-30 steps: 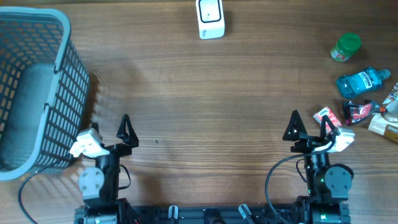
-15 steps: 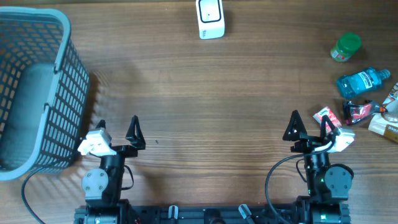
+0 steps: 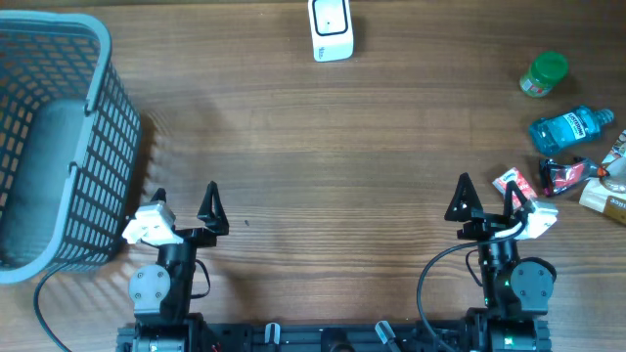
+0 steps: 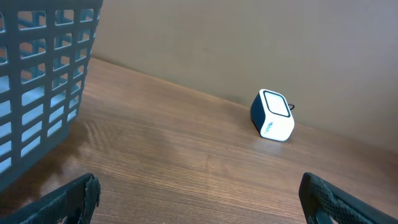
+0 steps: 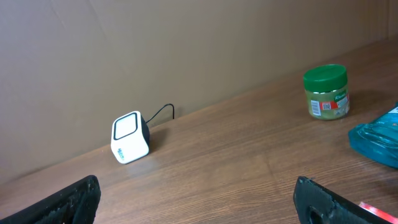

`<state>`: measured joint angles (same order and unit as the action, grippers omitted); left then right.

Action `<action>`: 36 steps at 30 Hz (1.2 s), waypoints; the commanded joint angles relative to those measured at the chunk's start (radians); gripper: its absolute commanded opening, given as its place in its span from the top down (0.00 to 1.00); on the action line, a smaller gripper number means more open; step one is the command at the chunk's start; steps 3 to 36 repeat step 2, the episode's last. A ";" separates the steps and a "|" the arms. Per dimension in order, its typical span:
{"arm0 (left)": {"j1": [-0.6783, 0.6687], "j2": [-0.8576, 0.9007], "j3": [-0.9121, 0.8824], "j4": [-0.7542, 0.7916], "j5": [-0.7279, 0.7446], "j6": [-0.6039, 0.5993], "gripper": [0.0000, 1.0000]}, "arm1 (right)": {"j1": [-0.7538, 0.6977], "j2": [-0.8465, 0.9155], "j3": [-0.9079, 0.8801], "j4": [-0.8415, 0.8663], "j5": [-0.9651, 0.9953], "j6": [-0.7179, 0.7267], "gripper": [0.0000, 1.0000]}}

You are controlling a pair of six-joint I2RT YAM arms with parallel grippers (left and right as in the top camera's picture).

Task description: Scan the item barcode

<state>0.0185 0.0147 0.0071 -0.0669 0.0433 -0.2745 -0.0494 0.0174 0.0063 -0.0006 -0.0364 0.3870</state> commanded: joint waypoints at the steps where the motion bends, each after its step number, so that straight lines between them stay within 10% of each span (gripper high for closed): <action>1: -0.006 -0.006 -0.001 -0.008 0.005 0.021 0.00 | -0.004 -0.013 -0.001 0.002 -0.006 -0.018 0.00; 36: -0.006 -0.006 -0.001 -0.008 0.005 0.021 0.00 | -0.004 -0.013 -0.001 0.002 -0.006 -0.018 0.00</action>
